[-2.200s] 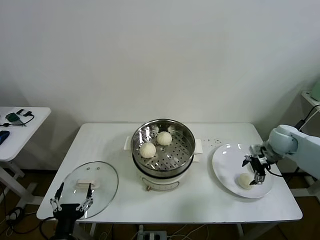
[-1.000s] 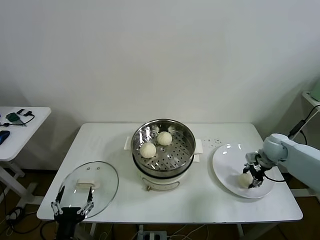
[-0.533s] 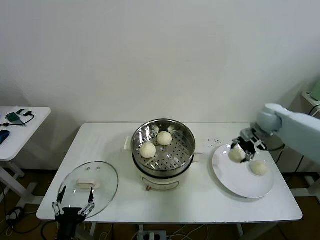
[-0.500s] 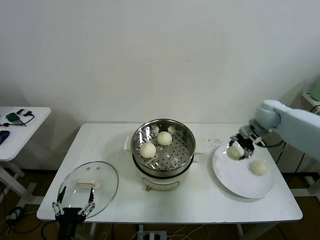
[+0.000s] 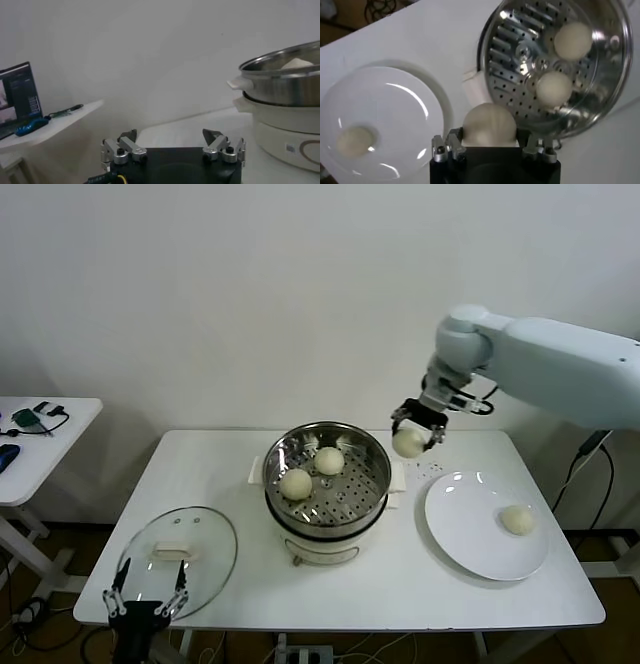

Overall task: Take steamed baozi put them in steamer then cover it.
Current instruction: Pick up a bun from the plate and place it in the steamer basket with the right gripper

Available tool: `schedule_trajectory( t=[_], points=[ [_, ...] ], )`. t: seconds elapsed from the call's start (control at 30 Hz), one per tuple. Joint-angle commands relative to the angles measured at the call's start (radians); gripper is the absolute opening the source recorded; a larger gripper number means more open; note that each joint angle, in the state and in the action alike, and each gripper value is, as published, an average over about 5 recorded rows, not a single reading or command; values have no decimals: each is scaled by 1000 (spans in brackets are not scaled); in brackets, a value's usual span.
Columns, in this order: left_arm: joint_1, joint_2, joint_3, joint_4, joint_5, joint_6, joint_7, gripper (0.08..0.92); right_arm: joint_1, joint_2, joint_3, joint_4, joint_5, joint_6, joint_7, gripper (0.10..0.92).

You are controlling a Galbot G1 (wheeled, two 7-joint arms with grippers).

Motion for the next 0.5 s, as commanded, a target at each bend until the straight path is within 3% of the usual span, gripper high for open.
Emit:
schedule_trajectory(
  t=[0.03, 0.5],
  points=[
    [0, 4, -9, 5, -5, 2, 0, 823, -128, 239, 55, 3, -149, 100, -4, 687],
    [-8, 5, -17, 9, -16, 2, 0, 823, -244, 321, 61, 5, -207, 114, 5, 687]
  ],
)
